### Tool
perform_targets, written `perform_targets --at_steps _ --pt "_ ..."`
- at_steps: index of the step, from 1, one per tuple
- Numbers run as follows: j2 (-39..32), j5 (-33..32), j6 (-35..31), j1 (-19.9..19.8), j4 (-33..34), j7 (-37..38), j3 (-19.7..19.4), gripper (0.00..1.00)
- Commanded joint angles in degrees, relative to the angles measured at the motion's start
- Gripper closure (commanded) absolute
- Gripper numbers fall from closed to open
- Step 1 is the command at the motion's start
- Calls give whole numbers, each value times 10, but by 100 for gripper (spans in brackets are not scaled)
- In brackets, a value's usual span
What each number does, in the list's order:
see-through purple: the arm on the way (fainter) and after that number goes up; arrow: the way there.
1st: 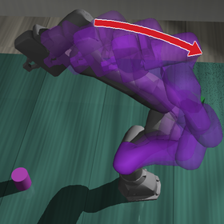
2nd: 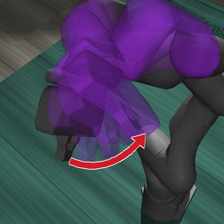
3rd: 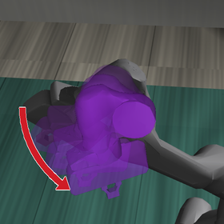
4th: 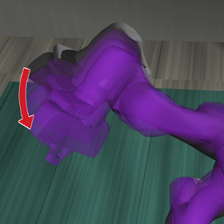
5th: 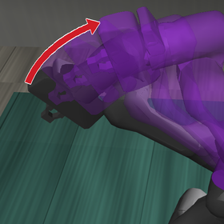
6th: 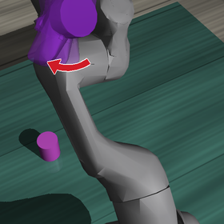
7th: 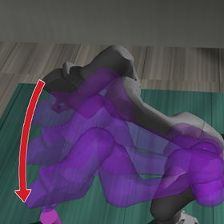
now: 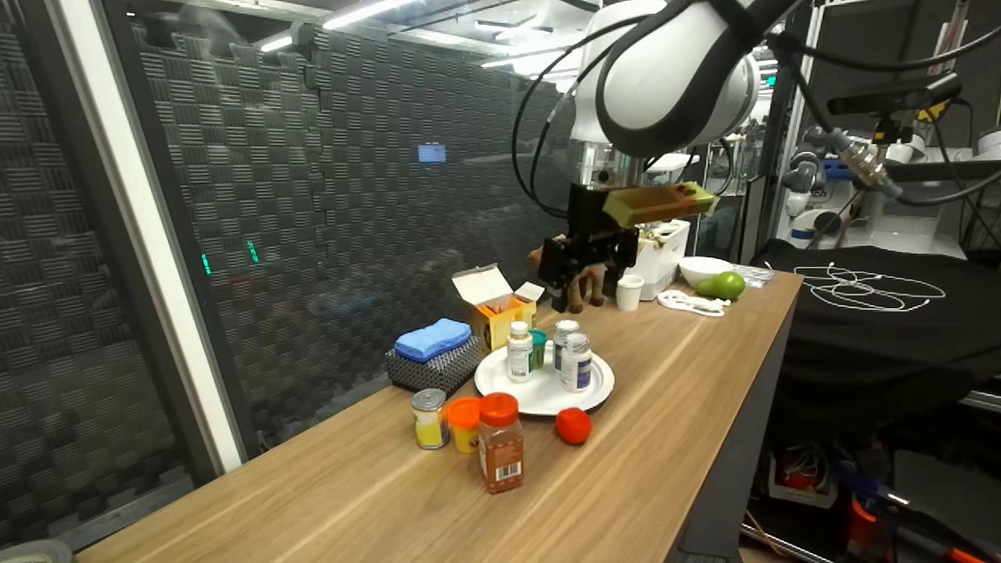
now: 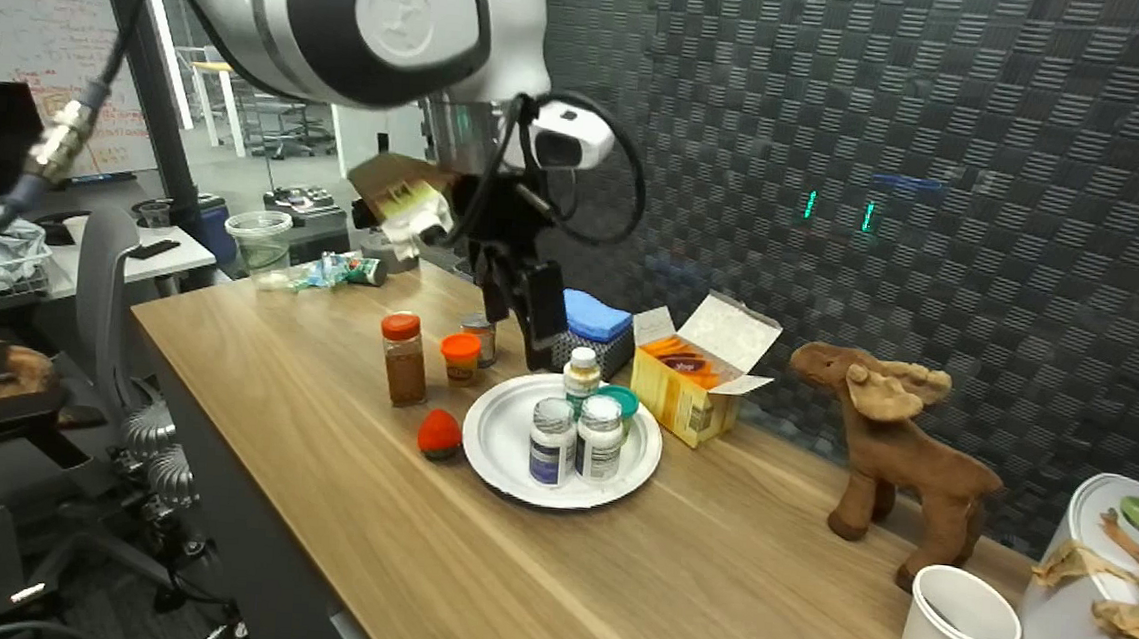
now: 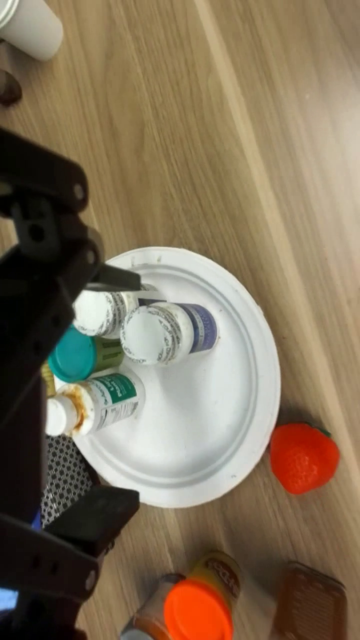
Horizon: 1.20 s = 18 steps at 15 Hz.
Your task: Put the bottles and the red plushy on the table onto the plate
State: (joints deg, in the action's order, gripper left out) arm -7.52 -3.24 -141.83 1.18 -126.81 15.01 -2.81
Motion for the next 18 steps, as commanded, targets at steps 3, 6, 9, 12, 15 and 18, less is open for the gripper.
perform_targets --at_steps 3,6,9,12,15,18 --pt "50 -45 62 28 10 -13 41 1" --pt "14 -57 67 43 54 -15 62 0" --pt "-29 -58 70 55 94 -23 74 0" --pt "-78 -54 77 66 138 -33 76 0" --pt "-121 -58 78 76 178 -44 73 0" --pt "-156 -54 86 83 214 -57 73 0"
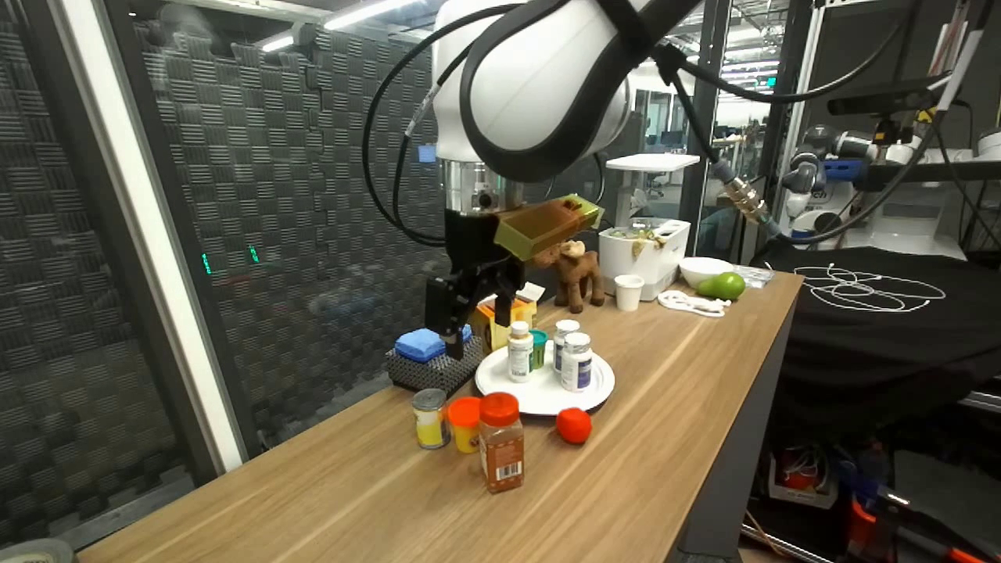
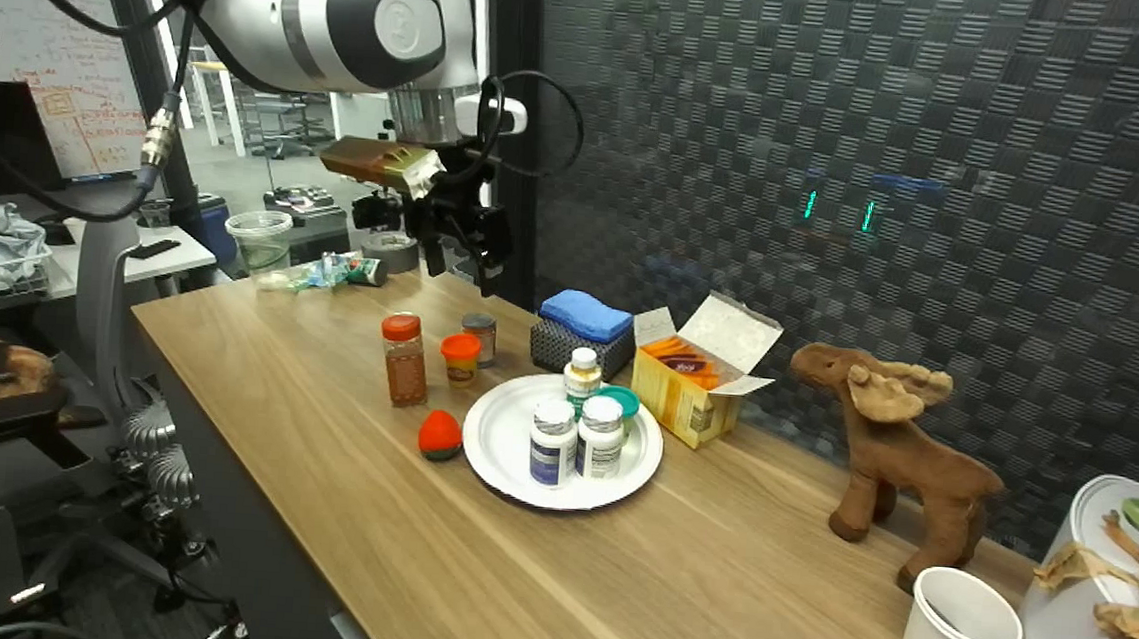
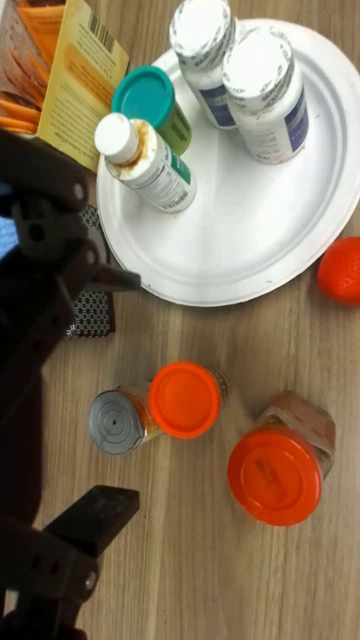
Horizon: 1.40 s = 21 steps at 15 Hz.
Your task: Put the bottles and the red plushy on the table onto the plate
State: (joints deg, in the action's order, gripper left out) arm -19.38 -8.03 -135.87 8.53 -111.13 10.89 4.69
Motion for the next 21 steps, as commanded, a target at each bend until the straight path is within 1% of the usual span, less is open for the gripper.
perform_targets --at_steps 1,9,13,21 --pt "-46 -2 30 11 67 -21 -1 0" --pt "-96 9 59 28 110 -39 8 0" --pt "-120 8 43 34 126 -35 7 0" --pt "-174 17 41 35 178 -30 5 0"
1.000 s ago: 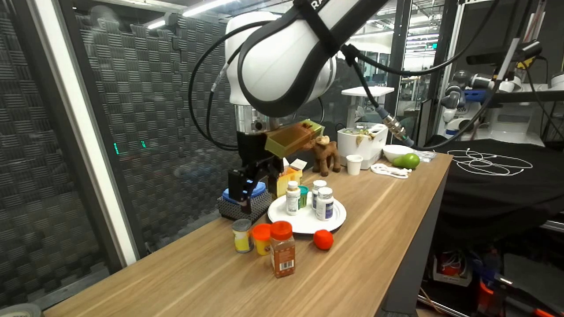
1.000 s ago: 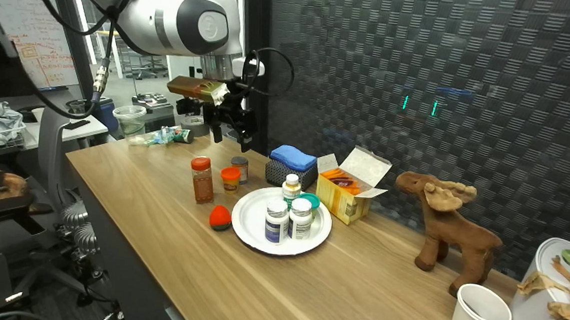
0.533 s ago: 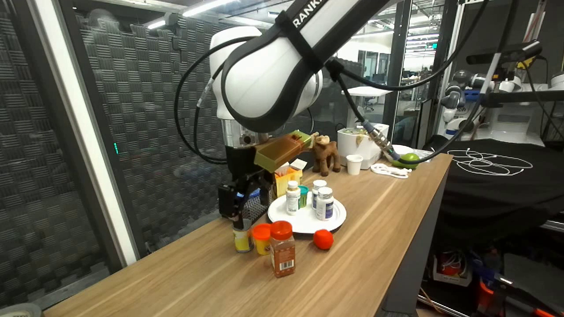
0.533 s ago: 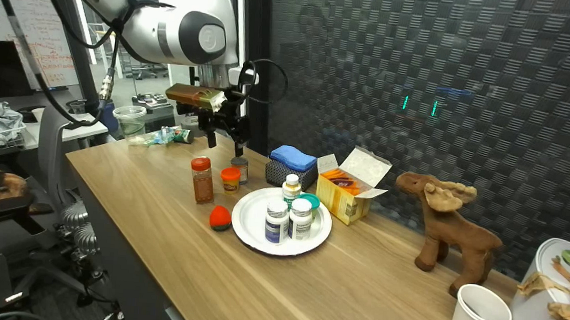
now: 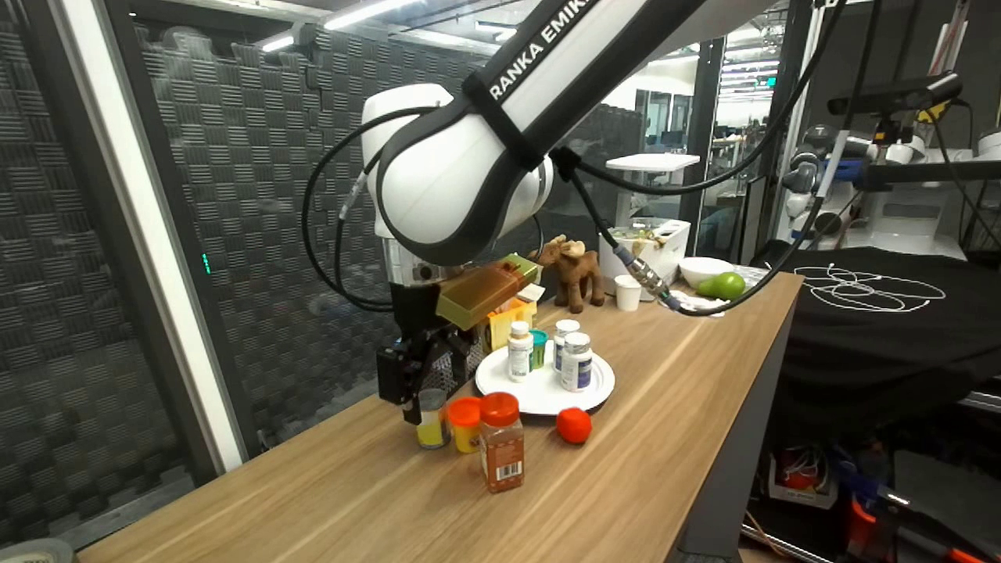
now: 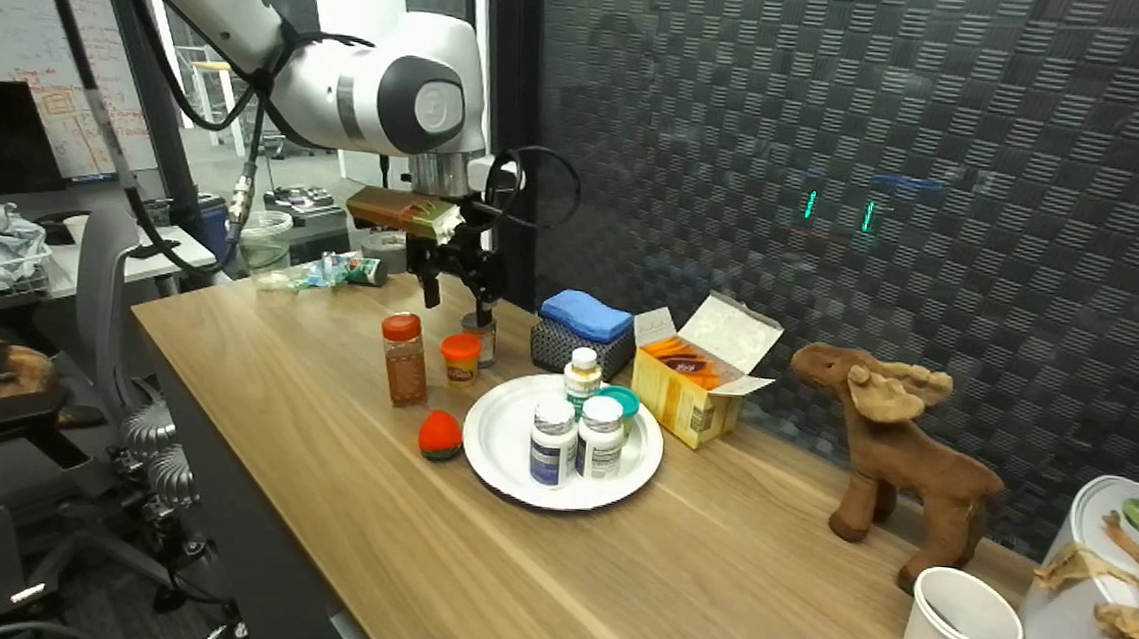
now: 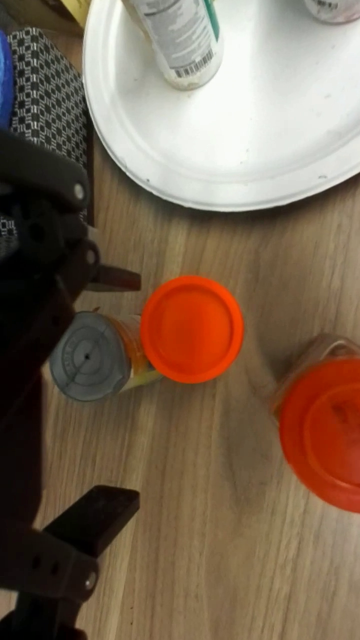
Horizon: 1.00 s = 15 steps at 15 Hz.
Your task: Put the bottles and the red plushy on the table onto the plate
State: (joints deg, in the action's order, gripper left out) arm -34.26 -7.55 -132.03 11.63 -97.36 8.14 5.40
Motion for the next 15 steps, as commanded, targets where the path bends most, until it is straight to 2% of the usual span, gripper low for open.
perform_targets --at_steps 1,6,7,8,10,15 --pt "-33 11 4 5 49 -2 -4 0" --pt "-52 8 5 6 71 0 -9 0" --pt "-55 9 5 5 73 0 -10 5" --pt "-56 8 5 5 74 0 -10 25" --pt "-58 9 3 5 76 -1 -11 30" --pt "-51 8 0 6 74 -1 -12 69"
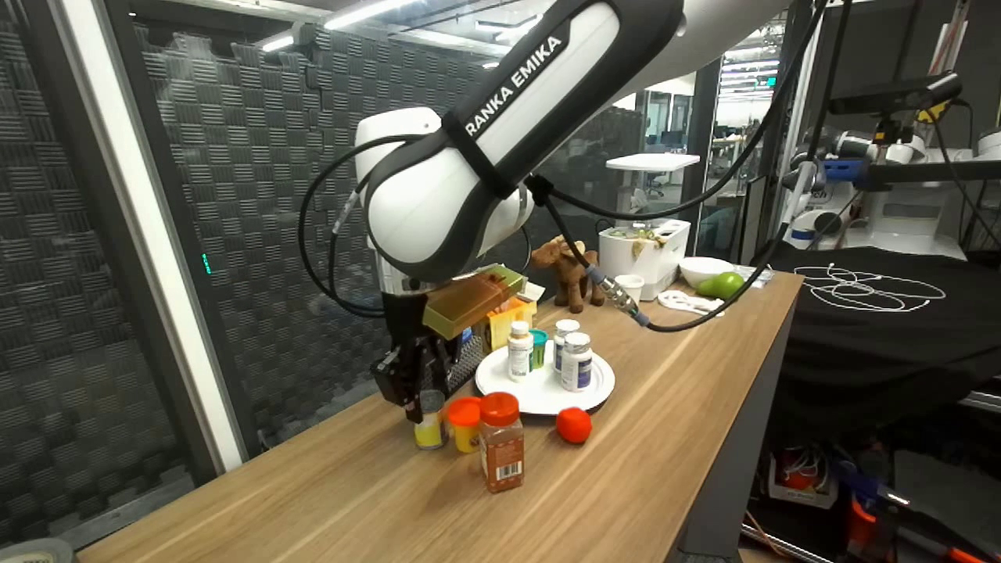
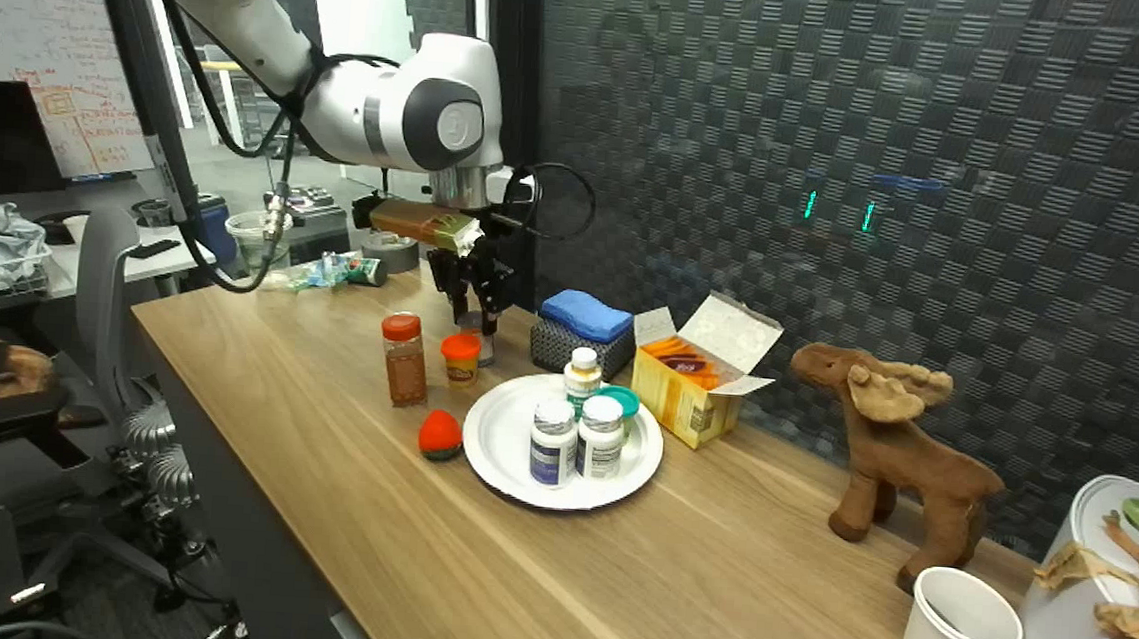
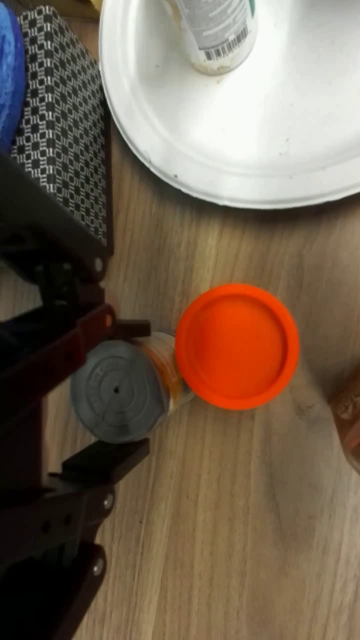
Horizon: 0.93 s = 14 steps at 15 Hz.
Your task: Put the bottles and the red plushy on the table onto the plate
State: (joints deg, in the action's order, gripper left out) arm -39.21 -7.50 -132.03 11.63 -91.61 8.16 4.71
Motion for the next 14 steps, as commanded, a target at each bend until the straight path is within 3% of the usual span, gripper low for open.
perform_targets --at_steps 1,7,14 --pt "1 5 -1 7 17 0 -5 76" --pt "56 -1 -14 7 4 8 -12 81" --pt "141 -11 -37 -12 -65 26 -47 82"
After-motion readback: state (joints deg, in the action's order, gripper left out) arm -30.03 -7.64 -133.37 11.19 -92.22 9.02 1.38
